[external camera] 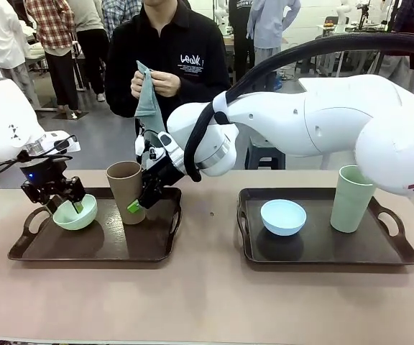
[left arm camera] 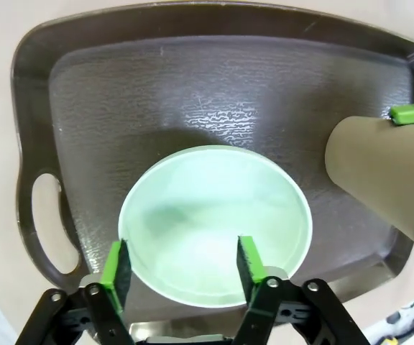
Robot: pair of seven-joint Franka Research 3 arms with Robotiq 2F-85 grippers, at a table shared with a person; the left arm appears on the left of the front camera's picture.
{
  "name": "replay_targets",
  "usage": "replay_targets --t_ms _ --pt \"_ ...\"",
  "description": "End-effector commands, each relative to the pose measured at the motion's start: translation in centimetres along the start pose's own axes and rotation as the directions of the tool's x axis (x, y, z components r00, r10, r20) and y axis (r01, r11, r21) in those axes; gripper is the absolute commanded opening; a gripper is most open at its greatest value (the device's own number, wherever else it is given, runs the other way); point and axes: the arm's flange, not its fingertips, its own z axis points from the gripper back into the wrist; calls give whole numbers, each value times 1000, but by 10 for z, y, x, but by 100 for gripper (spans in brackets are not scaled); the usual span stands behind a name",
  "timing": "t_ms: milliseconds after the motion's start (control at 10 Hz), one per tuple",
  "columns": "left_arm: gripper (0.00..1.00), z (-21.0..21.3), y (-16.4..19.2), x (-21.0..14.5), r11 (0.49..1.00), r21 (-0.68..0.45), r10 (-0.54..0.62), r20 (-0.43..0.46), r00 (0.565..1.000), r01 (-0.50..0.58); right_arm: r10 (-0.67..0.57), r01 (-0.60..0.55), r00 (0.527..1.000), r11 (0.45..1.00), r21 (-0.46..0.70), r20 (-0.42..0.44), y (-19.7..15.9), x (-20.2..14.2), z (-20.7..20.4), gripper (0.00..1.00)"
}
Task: Set up a tray with a mat and arrange the tableware.
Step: Pick up the Picnic Bowl and Reusable plastic cup from the Handle tray in front of the human's position and hold them in the air.
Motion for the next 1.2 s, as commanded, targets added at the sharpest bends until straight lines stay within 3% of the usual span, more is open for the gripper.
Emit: replay_targets --t_ms 0,100,200,300,400,500,600,1100 --pt "0 0 1 5 999 3 32 -33 999 -32 32 -32 999 999 -11 22 0 1 2 0" --pt "0 0 1 4 999 8 31 -35 999 -31 36 -35 999 999 -12 22 1 1 2 38" --pt "24 1 2 3 999 11 34 -30 999 -34 35 -34 999 999 -12 21 1 1 2 0" --pt "49 3 3 2 999 5 33 -30 999 -33 30 -30 999 1000 -10 20 0 2 1 0" --pt "11 7 4 0 1000 11 29 -24 999 -28 27 -27 999 1000 -8 17 0 3 1 0" --pt "11 11 4 -3 1000 10 23 -10 1000 -23 23 -23 1000 1000 -7 16 0 3 0 43" --pt "11 17 5 -5 1000 5 16 2 1000 -16 20 -19 1000 1000 -6 16 0 4 0 78" --pt "11 37 12 -11 999 32 16 43 999 -17 15 -15 1000 1000 0 19 -2 4 1 78"
